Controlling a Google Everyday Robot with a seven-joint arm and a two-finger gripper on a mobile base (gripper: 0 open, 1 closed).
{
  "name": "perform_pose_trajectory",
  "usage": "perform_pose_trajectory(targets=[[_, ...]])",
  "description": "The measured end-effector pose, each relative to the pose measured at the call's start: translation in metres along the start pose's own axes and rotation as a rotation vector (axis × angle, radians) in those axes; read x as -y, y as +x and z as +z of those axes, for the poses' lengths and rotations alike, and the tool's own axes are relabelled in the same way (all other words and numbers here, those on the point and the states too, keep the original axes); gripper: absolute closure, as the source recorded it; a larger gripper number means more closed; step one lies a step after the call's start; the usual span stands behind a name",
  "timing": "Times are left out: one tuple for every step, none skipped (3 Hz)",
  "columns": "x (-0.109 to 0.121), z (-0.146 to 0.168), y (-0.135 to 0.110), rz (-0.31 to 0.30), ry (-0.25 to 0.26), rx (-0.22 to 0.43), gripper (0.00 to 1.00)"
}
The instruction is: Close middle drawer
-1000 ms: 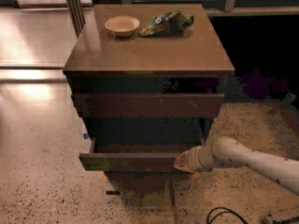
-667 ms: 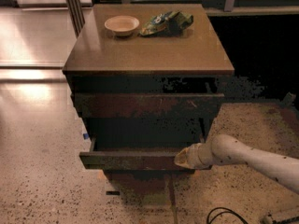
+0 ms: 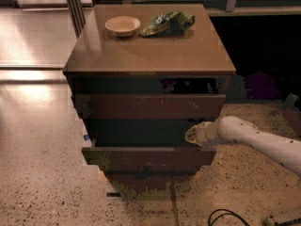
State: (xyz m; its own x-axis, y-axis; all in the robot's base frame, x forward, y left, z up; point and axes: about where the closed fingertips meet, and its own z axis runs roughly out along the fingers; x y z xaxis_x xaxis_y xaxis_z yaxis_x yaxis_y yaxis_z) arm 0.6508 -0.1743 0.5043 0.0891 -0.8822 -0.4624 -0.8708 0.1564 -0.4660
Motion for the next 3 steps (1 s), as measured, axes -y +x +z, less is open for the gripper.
perform_pose_trajectory(targets=[[0.008, -0.002, 0.001, 0.0, 0.013, -0.002, 1.0], [-0.012, -0.008, -0.008, 0.036, -0.045, -0.003, 1.0], [-0.055, -0.017, -0.031, 0.113, -0.169, 0.015, 1.0]])
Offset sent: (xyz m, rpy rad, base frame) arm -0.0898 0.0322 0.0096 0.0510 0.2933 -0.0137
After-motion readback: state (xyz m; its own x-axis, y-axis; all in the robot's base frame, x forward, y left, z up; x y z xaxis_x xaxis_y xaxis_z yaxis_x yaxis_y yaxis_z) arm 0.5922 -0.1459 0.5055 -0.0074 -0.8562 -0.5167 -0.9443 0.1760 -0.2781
